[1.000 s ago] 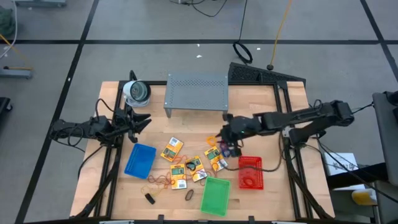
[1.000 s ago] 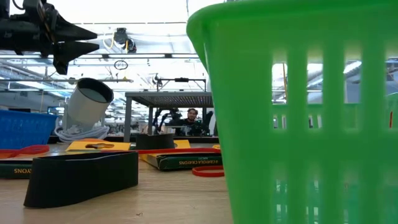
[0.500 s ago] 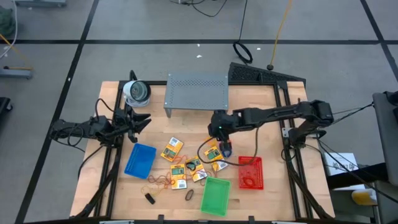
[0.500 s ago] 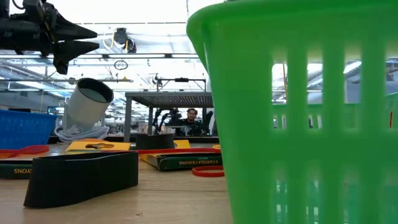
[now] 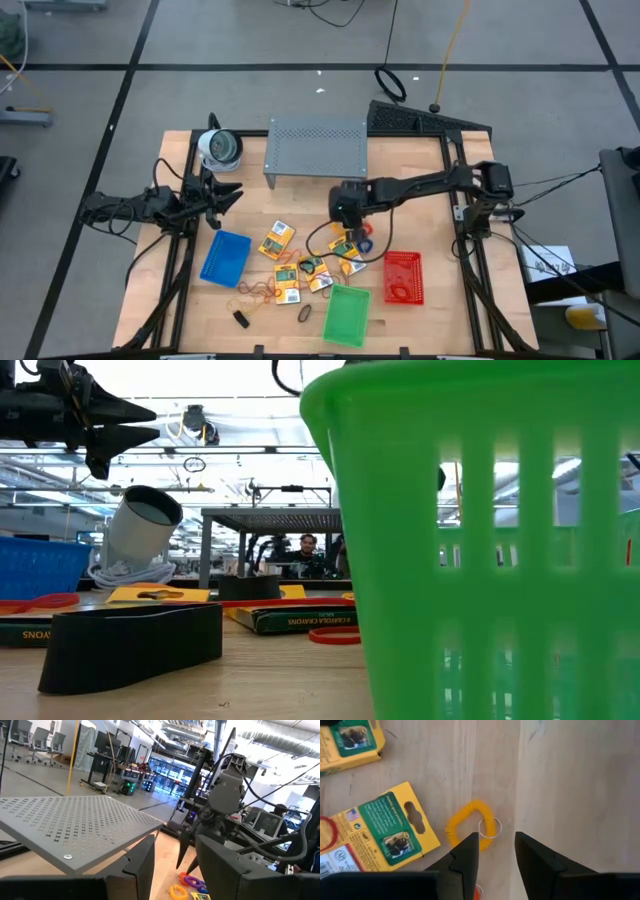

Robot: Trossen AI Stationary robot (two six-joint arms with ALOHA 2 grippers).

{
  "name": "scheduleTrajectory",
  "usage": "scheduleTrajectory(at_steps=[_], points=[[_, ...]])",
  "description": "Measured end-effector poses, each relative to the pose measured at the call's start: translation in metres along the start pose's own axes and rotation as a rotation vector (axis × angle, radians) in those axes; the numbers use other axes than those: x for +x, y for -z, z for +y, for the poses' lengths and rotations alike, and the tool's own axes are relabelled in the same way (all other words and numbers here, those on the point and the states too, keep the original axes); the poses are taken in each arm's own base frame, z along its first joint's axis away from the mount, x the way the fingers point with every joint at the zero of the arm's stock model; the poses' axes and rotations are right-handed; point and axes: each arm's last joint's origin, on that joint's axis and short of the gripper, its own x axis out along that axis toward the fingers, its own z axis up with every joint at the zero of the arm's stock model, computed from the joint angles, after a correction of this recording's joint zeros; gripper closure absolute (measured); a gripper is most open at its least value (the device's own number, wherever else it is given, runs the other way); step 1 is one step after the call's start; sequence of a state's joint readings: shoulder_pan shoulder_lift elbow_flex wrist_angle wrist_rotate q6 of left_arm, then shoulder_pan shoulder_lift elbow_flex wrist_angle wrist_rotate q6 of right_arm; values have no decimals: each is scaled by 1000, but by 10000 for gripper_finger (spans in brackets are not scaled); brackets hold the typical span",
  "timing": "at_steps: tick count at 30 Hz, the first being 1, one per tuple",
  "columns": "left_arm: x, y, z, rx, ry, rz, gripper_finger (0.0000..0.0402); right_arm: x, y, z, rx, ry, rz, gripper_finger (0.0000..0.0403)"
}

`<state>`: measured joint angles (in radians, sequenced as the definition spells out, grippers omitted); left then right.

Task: Pick & Place Office Desk Supplies
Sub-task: Put the yellow spring keychain into the red bin

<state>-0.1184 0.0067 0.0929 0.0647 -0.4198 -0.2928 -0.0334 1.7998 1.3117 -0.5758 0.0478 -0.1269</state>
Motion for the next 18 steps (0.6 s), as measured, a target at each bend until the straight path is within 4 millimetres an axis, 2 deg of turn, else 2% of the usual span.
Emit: scheduleTrajectory(at_steps=[9, 18], points=[[0, -1, 0, -5, 3, -11, 250, 25, 4, 1, 18, -56, 55, 285], [0, -1, 0, -7, 4, -14, 250, 31, 5, -12, 80, -40, 55, 286]])
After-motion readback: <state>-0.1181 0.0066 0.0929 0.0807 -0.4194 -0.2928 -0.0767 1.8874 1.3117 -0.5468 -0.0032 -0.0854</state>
